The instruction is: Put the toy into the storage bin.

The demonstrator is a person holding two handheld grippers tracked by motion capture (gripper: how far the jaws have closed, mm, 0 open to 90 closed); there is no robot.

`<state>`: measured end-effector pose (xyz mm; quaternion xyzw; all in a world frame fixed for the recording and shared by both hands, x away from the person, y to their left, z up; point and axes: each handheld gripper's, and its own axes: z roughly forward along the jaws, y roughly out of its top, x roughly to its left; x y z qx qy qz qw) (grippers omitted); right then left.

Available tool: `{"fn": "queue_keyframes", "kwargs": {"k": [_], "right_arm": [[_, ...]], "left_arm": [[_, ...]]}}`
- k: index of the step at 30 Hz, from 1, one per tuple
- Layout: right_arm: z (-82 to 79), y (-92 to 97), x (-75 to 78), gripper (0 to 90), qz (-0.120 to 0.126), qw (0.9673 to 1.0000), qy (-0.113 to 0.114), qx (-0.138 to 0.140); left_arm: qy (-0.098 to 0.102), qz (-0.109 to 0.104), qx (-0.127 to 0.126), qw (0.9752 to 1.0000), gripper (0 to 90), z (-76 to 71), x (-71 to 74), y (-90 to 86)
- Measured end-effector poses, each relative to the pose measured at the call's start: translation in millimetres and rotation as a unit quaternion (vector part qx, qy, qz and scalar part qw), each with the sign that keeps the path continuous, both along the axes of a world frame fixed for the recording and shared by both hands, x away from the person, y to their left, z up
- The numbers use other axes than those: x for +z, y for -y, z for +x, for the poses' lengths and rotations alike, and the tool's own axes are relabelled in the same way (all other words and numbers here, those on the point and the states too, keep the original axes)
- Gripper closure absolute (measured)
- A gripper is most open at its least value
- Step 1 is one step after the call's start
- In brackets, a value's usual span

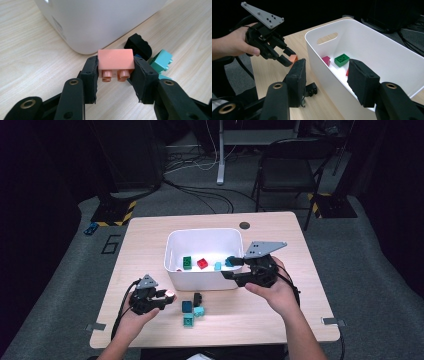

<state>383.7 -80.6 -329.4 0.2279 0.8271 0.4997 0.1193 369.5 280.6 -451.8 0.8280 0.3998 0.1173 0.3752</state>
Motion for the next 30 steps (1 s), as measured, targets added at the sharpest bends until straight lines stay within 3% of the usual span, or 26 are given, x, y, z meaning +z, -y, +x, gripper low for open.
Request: {"fn": "queue_keyframes", "kwargs": {"k": [8, 14, 30], "right_arm": [[-2.7, -2.5, -2.5, 48.0, -0.019, 0.9998, 0.009, 0.0], [-4.0, 0.0, -4.4, 42.6, -0.029, 0.9996, -0.001, 0.002], [2.1, 8.2, -7.2, 39.6, -0.022, 0.9996, -0.015, -0.003]], "left_arm": [[0.004, -0.008, -0.013, 0.9999, 58.0, 1.1, 25.0, -1.0], [0.012, -0.01, -0.026, 0.9995, 58.1, 0.4, 44.2, -0.2], [0.024, -0.011, -0.055, 0.9981, 58.1, 16.8, 90.7, 13.2]]}}
